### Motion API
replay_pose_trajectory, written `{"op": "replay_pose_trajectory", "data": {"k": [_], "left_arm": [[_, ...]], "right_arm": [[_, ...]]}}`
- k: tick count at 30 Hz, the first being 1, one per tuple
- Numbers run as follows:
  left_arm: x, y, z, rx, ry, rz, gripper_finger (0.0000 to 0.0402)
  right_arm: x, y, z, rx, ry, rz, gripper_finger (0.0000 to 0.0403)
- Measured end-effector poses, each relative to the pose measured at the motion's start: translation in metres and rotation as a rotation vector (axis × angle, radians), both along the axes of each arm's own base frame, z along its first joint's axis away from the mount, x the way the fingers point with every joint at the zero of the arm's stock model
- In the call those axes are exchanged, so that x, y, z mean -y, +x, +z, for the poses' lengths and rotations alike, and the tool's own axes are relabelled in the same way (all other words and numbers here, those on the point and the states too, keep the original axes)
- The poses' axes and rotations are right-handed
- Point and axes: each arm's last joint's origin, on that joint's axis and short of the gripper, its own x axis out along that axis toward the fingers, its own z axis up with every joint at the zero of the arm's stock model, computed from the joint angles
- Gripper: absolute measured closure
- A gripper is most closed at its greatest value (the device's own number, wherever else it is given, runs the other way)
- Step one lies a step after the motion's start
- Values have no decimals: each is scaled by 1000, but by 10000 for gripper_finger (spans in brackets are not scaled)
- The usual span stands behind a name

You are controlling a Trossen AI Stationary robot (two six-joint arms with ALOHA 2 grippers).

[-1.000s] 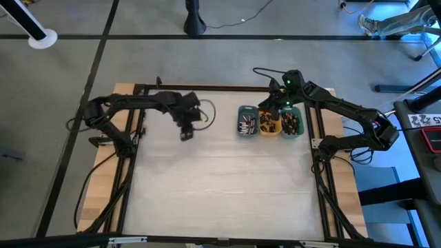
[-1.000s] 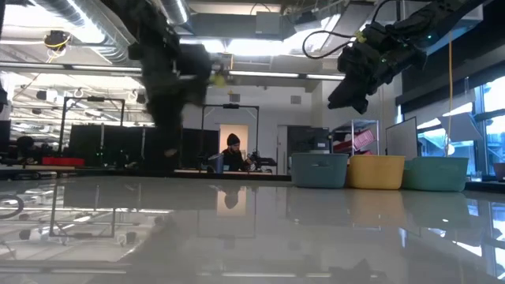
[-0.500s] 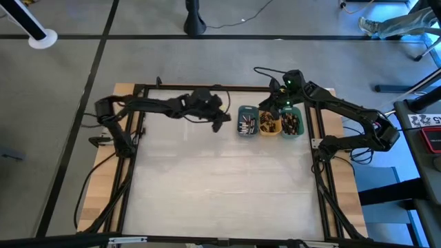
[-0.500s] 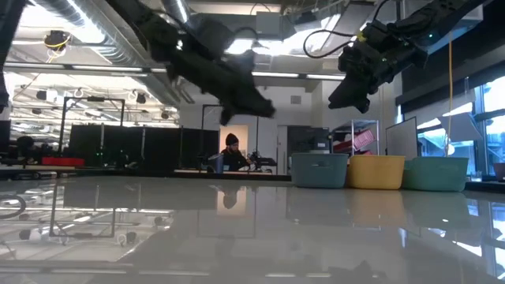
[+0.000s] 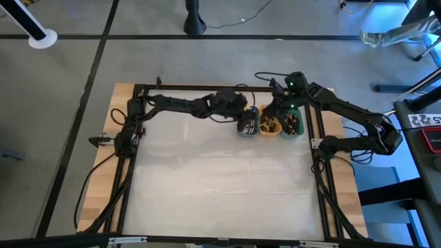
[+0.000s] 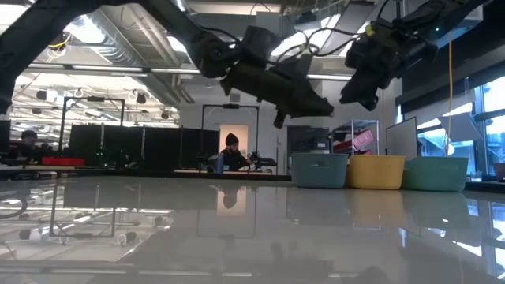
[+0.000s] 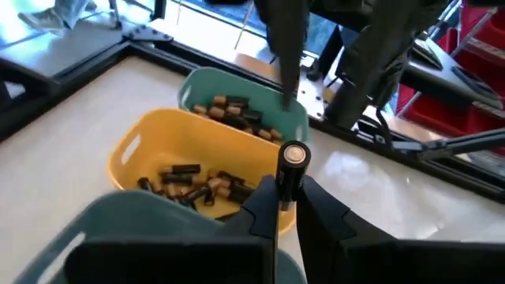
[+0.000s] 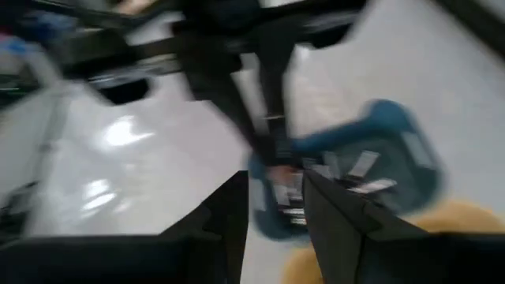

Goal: Sort batteries
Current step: Put the black battery into the yellow bin

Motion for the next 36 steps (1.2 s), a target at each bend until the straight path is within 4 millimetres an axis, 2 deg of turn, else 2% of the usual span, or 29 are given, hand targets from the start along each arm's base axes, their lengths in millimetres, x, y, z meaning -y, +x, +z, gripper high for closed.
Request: {"op": "replay_pose_trajectory", "data": {"k": [3, 6, 14, 22, 27, 36], "left_arm": [[-1, 0, 2, 0, 21, -7, 384], [-1, 1, 2, -3, 10, -21, 383], [19, 7, 3, 3, 54, -92, 383], [25, 10, 6, 39, 69, -106, 382], [27, 10, 7, 43, 71, -110, 382], [29, 11, 7, 54, 67, -156, 382]], "right_arm": [[-3, 0, 3, 63, 26, 87, 281], [-2, 1, 7, 93, -17, 90, 281], [0, 4, 9, 151, -60, 102, 281], [-19, 22, 10, 185, -63, 231, 281], [-24, 28, 9, 144, -121, 191, 281], [-24, 27, 7, 115, -116, 164, 281]]}}
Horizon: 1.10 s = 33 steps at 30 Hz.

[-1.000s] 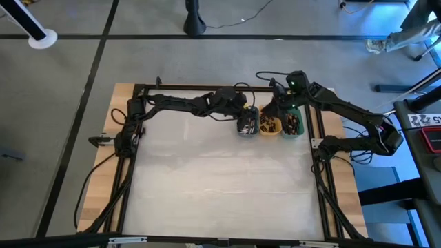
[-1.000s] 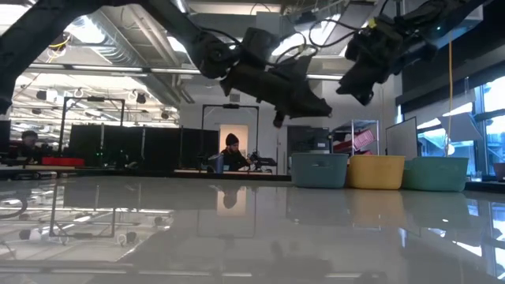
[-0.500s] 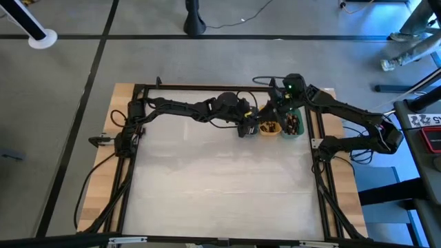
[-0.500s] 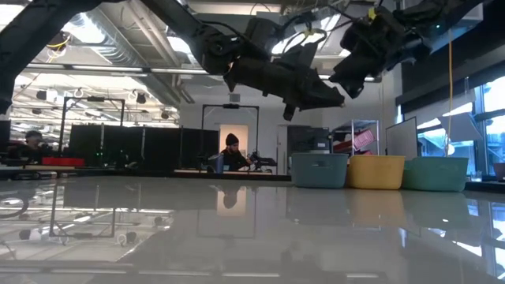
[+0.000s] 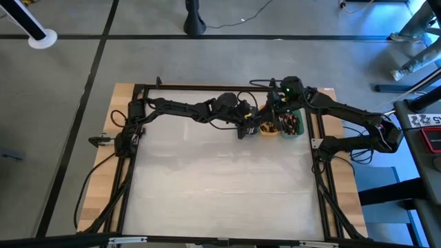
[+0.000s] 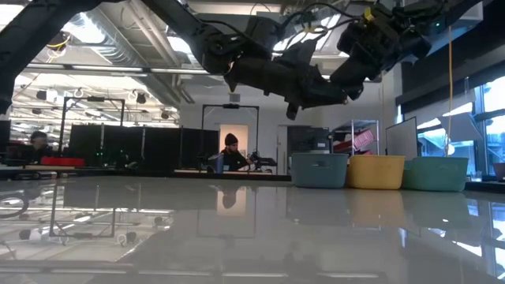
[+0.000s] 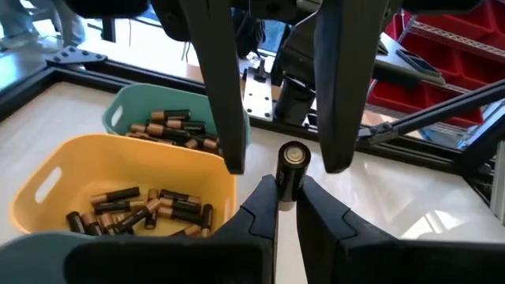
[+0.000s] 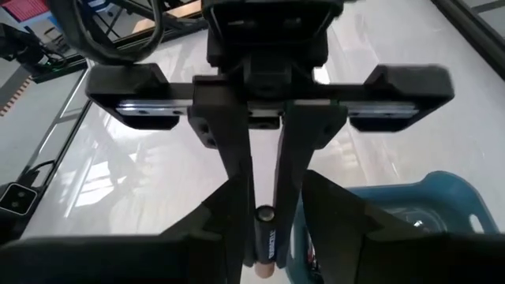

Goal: Sort batteries
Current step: Put the black battery into the yellow bin

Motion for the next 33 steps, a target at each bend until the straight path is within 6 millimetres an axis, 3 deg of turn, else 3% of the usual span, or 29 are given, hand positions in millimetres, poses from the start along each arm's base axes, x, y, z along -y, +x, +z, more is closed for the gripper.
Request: {"op": "replay_pose_trajectory", "data": {"k": [24, 33], "left_arm": [[-4, -2, 7, 18, 22, 5, 382], [-5, -3, 6, 14, 16, 9, 382]], "right_arm": [[-1, -2, -3, -31, 23, -1, 285], [-2, -3, -4, -39, 6, 14, 383]]}}
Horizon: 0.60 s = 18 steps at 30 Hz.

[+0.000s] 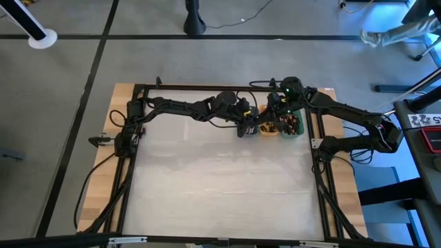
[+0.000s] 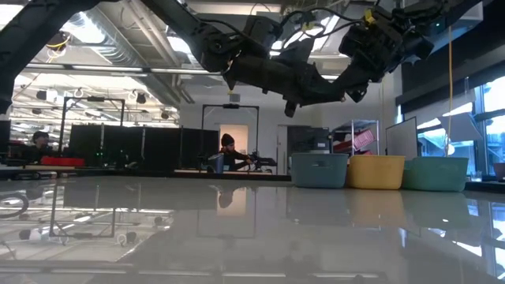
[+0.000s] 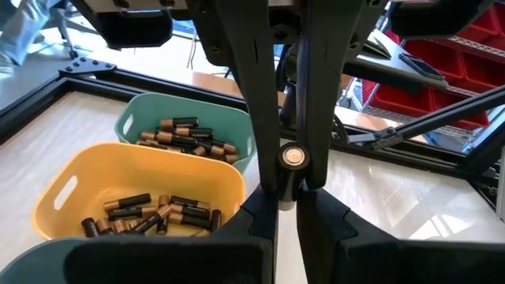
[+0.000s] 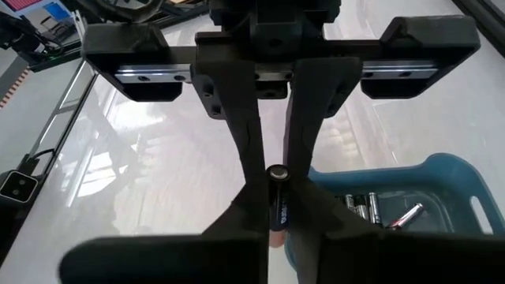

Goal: Sort batteries
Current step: Put the black battery into the yellow bin

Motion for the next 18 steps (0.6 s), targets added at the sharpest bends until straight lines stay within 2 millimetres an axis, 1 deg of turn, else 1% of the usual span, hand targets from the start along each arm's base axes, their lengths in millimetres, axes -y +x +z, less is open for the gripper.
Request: {"op": "replay_pose_trajectory", "data": {"k": [3, 6, 10, 14, 18], "left_arm": [[0, 0, 0, -1, 0, 0, 381], [0, 0, -1, -13, -1, 0, 366], [0, -2, -6, -70, -5, 7, 321], [-7, -7, -14, -166, -30, 63, 270], [-16, -16, -24, -281, -123, 112, 228]], "right_arm": [[0, 0, 0, 2, 2, 4, 380], [0, 0, 0, 0, 0, 1, 379], [1, 0, -1, -12, -13, -20, 383], [2, 0, -1, -24, -32, -46, 383], [2, -1, -1, -38, -52, -75, 383]]}}
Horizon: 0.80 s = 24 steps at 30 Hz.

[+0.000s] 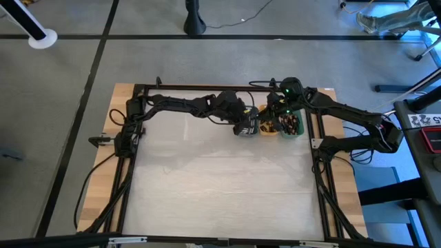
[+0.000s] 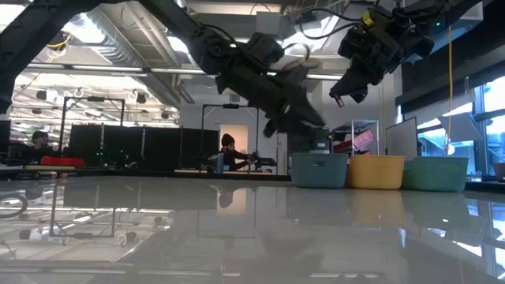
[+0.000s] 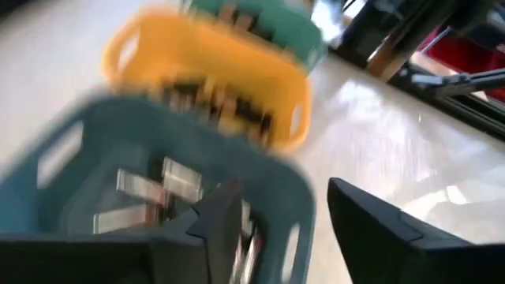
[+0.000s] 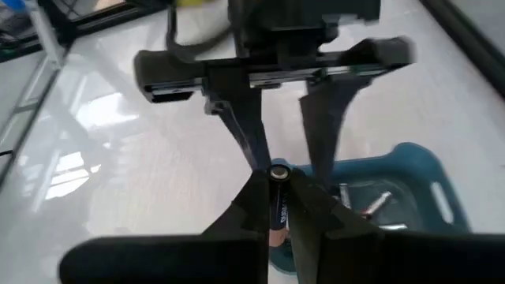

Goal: Sort batteries
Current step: Put the black battery into the yellow bin

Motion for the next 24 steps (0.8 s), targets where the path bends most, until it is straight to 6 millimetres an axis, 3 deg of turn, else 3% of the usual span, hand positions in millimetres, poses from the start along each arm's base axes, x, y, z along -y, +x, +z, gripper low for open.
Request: {"op": "replay_pose_trajectory", "data": {"k": [9, 17, 24], "left_arm": [[-18, -32, -16, -280, -231, -26, 200], [-19, -55, 16, -364, -95, 26, 202], [-15, -92, 36, -648, 39, 192, 212]], "right_arm": [[14, -20, 0, -213, -81, -279, 383], [24, -24, -20, -291, 61, -348, 382], [32, -16, -45, -400, 122, -380, 381]]}}
